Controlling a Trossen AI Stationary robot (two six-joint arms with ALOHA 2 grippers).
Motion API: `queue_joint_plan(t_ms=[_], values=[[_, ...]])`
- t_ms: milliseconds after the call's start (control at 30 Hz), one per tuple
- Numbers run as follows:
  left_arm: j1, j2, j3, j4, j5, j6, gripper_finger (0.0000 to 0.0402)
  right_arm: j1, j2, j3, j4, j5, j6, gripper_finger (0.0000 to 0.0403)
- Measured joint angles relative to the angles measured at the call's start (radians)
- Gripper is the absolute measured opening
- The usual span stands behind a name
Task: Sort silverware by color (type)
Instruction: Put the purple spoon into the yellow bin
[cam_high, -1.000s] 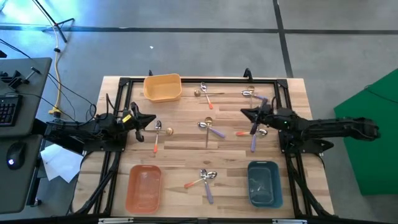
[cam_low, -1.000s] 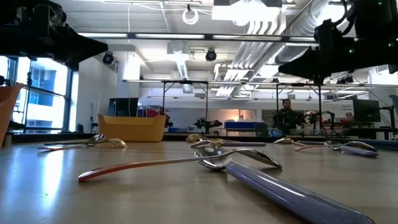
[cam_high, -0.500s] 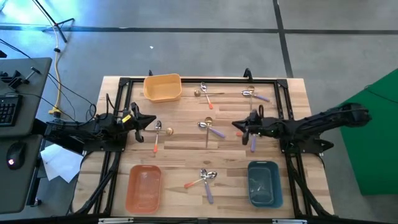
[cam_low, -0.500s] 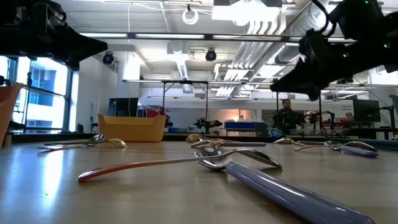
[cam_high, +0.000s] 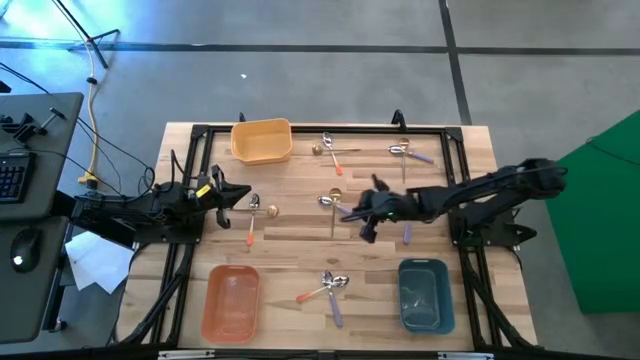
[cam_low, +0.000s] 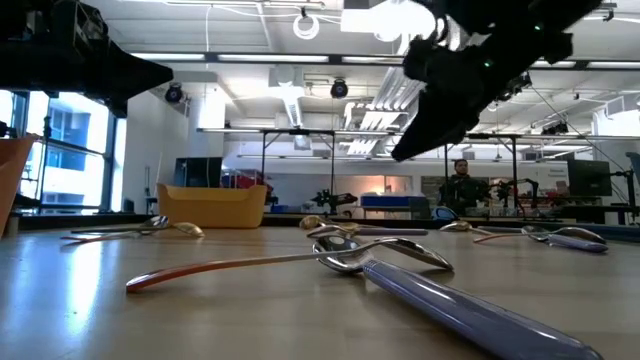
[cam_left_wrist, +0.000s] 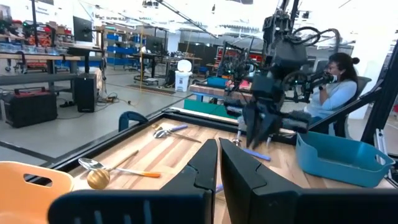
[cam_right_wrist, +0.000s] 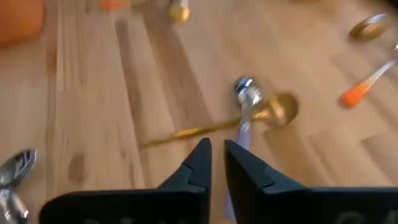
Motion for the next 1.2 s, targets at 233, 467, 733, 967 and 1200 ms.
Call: queue_joint_plan(t_ms=[233, 467, 733, 967, 1200], values=[[0.000, 0.000, 0.000, 0.000, -0.007, 0.017, 0.0010, -0.005, 0.204, 0.187, -0.260, 0.000, 0.063, 0.0124], [0.000, 0.000, 0.000, 0.001, -0.009, 0.017, 0.0010, -0.036, 0.367, 0.300, -0.358, 0.023, 0.089, 0.0155], [0.000, 0.000, 0.000, 0.000, -0.010, 0.009, 0.0010, -0.097, 0.426, 0.320, -0.366, -0.008, 0.074, 0.0135], [0.000, 0.000, 0.000, 0.000, -0.008, 0.000, 0.0010, -0.108, 0.426, 0.320, -0.361, -0.077, 0.041, 0.0073], [0.000, 0.000, 0.000, -0.001, -0.008, -0.007, 0.0010, -0.108, 0.426, 0.320, -0.362, -0.091, 0.032, 0.0045]])
